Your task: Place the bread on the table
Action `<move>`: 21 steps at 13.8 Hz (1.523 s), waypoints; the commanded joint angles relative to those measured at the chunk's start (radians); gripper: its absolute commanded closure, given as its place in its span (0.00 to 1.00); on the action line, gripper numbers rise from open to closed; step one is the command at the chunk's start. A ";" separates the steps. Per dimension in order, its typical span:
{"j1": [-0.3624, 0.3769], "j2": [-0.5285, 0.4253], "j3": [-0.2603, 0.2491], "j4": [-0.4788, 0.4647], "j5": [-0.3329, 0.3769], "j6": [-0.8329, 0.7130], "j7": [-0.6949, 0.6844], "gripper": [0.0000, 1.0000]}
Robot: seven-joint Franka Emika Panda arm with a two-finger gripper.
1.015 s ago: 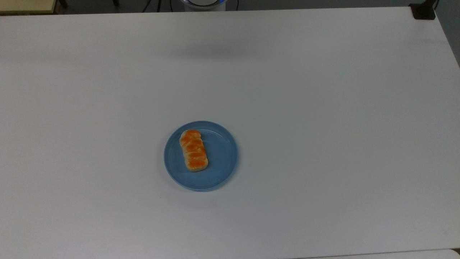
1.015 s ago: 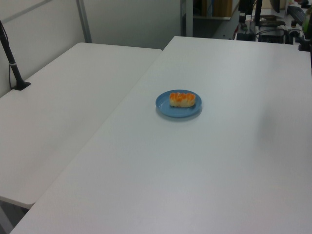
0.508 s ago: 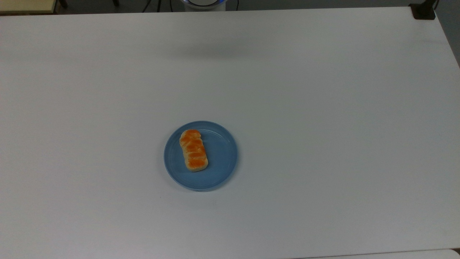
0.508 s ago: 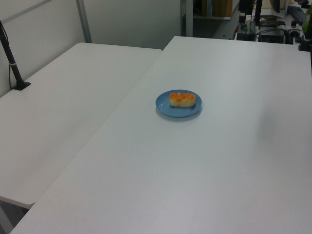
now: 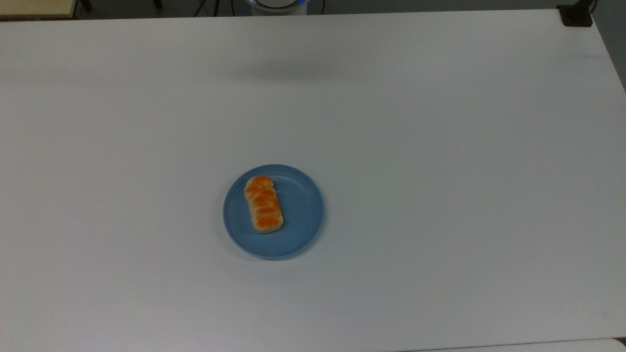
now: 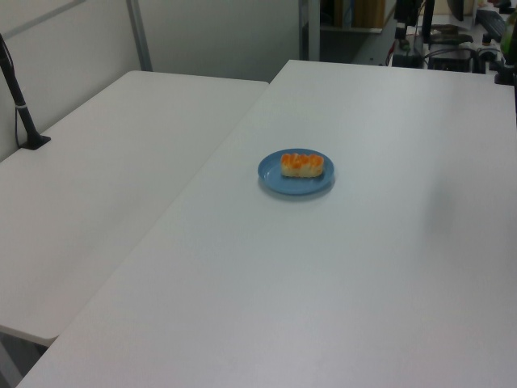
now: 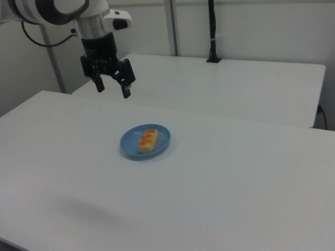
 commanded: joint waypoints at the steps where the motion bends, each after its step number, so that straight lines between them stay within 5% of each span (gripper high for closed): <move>1: 0.011 0.059 -0.015 0.038 -0.002 0.035 0.017 0.00; 10: 0.062 0.459 0.002 0.040 0.006 0.583 0.179 0.00; 14: 0.060 0.542 0.071 0.061 0.007 0.609 0.263 0.00; 21: 0.059 0.648 0.108 0.124 -0.026 0.611 0.336 0.00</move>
